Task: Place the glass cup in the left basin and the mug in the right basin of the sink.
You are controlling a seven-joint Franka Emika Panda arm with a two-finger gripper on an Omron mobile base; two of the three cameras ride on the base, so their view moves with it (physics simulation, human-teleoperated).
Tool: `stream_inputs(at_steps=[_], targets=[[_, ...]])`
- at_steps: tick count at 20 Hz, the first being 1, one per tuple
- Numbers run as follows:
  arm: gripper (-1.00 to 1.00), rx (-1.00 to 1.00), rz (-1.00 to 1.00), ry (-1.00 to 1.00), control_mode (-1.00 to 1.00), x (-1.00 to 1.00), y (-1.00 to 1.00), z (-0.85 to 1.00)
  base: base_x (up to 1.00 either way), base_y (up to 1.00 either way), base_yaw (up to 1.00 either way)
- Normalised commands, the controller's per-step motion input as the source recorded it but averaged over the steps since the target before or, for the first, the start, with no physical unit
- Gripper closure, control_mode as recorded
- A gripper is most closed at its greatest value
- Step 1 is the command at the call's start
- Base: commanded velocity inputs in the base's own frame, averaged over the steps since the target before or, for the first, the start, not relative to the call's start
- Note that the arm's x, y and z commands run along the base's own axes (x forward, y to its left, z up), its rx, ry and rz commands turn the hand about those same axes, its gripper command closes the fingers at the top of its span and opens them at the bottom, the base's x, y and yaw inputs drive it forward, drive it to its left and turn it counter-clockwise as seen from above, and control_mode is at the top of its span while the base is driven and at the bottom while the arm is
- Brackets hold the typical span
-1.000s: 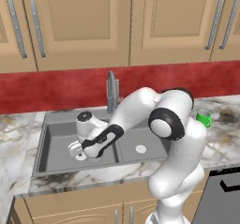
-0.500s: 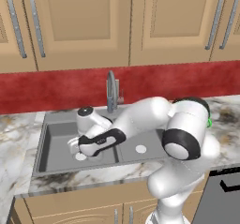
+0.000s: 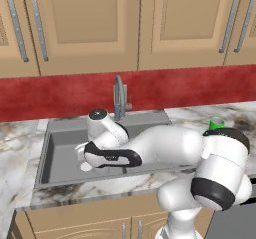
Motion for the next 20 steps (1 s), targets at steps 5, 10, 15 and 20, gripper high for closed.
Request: stream_inputs(at_steps=[5, 10, 15, 20], targets=[[-1.0, 0.05, -0.07, -0.01, -1.0, -0.26, -0.27, 0.41, 0.0, 0.0, 0.0], [-1.0, 0.02, -0.06, 0.0, -1.0, -0.28, -0.25, 0.42, 0.0, 0.0, 0.0], [-1.0, 0.0, -0.07, 0.0, -1.0, -0.31, -0.26, 0.43, 0.0, 0.0, 0.0], [-1.0, 0.0, -0.01, 0.0, -1.0, -0.3, -0.33, 0.42, 0.0, 0.0, 0.0]])
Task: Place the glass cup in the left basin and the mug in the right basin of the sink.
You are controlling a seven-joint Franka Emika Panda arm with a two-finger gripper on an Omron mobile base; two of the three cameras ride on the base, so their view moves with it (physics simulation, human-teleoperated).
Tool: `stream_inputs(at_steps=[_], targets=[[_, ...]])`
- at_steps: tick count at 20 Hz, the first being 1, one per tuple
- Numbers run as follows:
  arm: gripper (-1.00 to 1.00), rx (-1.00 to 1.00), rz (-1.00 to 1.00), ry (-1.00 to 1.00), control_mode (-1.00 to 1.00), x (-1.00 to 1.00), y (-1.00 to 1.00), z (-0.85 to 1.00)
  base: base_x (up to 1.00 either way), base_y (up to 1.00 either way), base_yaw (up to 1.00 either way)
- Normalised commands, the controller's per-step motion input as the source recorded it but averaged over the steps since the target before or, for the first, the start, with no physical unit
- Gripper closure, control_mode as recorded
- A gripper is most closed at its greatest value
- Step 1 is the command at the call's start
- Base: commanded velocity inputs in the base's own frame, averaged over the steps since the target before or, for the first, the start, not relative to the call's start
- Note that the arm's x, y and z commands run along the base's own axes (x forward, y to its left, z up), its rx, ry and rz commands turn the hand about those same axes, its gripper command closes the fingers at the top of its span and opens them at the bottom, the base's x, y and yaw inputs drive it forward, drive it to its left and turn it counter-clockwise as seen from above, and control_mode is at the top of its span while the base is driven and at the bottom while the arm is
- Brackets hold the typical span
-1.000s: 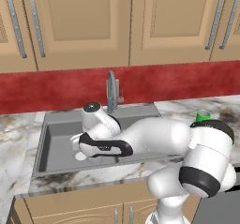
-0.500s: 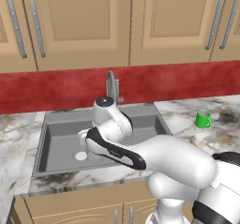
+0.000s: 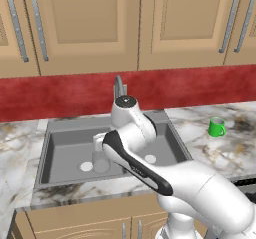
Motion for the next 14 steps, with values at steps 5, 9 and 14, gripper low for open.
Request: stream_inputs(at_steps=[5, 9, 14], targets=[[-1.0, 0.0, 0.0, 0.0, -1.0, -0.3, -0.41, 0.34, 0.0, 0.0, 0.0], [-1.0, 0.0, 0.02, 0.0, -1.0, -0.31, -0.49, 0.26, 0.0, 0.0, 0.0], [-1.0, 0.0, 0.04, 0.0, -1.0, -0.33, -0.48, 0.23, 0.0, 0.0, 0.0]])
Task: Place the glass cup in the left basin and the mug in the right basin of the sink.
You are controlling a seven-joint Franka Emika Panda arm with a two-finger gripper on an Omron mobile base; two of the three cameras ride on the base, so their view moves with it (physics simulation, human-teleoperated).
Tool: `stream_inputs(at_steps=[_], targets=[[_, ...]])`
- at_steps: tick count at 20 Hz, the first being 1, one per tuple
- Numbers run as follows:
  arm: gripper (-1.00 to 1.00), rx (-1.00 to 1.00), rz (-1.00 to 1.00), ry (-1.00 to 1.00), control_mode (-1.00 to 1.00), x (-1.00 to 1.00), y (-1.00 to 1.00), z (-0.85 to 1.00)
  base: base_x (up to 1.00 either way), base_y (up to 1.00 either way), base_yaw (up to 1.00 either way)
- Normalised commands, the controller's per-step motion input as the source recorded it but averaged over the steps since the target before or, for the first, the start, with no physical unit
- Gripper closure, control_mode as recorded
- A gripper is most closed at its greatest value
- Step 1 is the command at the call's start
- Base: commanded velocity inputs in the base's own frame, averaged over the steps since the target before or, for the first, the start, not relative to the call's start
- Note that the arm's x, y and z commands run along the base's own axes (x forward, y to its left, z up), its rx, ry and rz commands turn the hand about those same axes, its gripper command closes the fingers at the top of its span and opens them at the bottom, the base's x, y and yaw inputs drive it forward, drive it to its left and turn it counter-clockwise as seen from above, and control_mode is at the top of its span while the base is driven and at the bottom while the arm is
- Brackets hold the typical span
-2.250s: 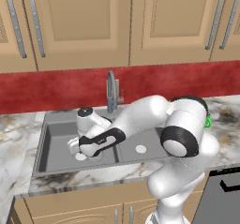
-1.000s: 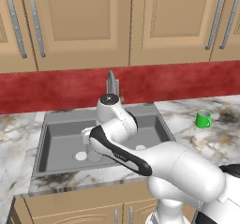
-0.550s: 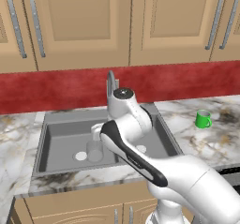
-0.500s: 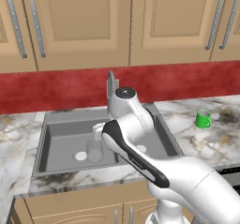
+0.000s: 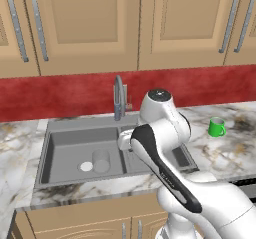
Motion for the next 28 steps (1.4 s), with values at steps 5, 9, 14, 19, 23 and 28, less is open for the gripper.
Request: stream_inputs(at_steps=[5, 9, 14, 19, 23, 28], targets=[[-1.0, 0.0, 0.05, -0.01, -1.0, -0.29, -0.54, 0.21, 0.0, 0.0, 0.0], [-1.0, 0.0, 0.03, -0.01, -1.0, -0.19, -0.53, 0.22, 0.0, 0.0, 0.0], [-1.0, 0.0, 0.0, -0.01, -1.0, -0.12, -0.51, 0.21, 0.0, 0.0, 0.0], [-1.0, 0.0, 0.0, -0.02, -1.0, -0.12, -0.52, 0.2, 0.0, 0.0, 0.0], [-1.0, 0.0, 0.0, -0.03, -1.0, -0.12, -0.53, 0.19, 0.0, 0.0, 0.0], [-1.0, 0.0, 0.0, 0.0, -1.0, -0.11, -0.5, 0.19, 0.0, 0.0, 0.0]])
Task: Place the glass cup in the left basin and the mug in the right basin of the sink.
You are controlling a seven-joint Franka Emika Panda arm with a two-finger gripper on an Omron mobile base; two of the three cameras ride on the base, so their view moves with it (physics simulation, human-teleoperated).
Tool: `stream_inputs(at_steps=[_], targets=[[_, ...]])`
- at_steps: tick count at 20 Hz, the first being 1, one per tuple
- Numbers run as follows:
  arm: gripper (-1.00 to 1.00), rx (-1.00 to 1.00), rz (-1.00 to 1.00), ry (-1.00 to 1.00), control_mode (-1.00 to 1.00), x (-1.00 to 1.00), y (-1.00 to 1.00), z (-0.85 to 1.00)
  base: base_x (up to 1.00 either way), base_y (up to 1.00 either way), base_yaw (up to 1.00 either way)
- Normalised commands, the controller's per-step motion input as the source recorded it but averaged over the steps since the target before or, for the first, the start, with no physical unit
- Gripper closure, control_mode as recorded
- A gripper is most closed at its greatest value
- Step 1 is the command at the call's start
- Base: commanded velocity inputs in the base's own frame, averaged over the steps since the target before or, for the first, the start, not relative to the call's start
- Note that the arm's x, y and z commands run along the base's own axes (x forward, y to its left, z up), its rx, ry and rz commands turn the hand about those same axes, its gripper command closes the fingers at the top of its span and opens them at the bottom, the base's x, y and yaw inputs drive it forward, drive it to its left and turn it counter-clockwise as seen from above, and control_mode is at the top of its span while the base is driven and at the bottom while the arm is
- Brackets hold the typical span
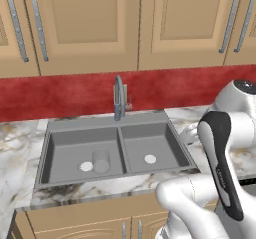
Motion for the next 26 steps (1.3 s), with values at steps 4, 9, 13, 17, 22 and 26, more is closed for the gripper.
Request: stream_inputs(at_steps=[4, 9, 13, 17, 22, 26], targets=[[-1.0, 0.0, 0.0, 0.0, -1.0, -0.08, -0.51, 0.18, 0.0, 0.0, 0.0], [-1.0, 0.0, 0.0, 0.0, -1.0, -0.02, -0.49, 0.14, 0.0, 0.0, 0.0], [-1.0, 0.0, 0.0, 0.0, -1.0, 0.0, -0.48, 0.12, 0.0, 0.0, 0.0], [-1.0, 0.0, 0.0, 0.0, -1.0, 0.0, -0.48, 0.07, 0.0, 0.0, 0.0], [-1.0, 0.0, 0.0, 0.0, -1.0, 0.03, -0.46, 0.01, 0.0, 0.0, 0.0], [-1.0, 0.0, 0.0, 0.03, -1.0, 0.13, -0.42, -0.02, 0.0, 0.0, 0.0]])
